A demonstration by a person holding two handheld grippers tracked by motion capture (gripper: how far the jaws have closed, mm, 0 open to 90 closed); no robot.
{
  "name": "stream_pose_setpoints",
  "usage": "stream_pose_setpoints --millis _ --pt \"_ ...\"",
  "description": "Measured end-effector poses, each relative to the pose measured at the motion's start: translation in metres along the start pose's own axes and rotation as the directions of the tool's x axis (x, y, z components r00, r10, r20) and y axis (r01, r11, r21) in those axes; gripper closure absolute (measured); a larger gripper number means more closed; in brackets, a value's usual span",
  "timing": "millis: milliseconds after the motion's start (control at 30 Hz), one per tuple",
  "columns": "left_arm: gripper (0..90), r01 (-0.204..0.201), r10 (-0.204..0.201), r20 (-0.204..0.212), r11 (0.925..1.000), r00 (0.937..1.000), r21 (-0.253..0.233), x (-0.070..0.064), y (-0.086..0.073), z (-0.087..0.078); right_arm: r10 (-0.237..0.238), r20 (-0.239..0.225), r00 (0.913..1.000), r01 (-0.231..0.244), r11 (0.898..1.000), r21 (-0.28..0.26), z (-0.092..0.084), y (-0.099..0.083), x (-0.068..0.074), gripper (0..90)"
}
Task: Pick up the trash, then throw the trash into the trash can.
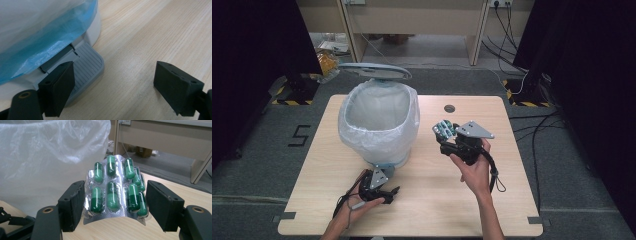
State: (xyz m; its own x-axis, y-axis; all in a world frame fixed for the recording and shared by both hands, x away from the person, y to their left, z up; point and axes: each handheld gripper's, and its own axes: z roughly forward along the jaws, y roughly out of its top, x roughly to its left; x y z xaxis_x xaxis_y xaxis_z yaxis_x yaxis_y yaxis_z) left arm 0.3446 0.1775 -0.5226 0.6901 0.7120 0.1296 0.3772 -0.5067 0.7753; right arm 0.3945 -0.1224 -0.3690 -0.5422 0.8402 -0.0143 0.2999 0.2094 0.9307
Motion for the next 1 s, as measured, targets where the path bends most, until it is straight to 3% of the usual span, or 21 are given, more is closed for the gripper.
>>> stream_pose_setpoints --millis 633,1000 --pt "16.4 0.000 0.000 -0.002 1.0000 1.0000 -0.001 0.000 0.000 0.000 -0.006 -0.006 1.0000 0.006 1.000 -0.016 -0.001 0.025 -0.004 33.0" --pt "16.5 0.000 0.000 -0.003 1.0000 1.0000 -0.004 0.000 0.000 0.000 -0.021 -0.011 0.9997 0.020 0.999 -0.032 -0.002 0.028 0.006 32.8"
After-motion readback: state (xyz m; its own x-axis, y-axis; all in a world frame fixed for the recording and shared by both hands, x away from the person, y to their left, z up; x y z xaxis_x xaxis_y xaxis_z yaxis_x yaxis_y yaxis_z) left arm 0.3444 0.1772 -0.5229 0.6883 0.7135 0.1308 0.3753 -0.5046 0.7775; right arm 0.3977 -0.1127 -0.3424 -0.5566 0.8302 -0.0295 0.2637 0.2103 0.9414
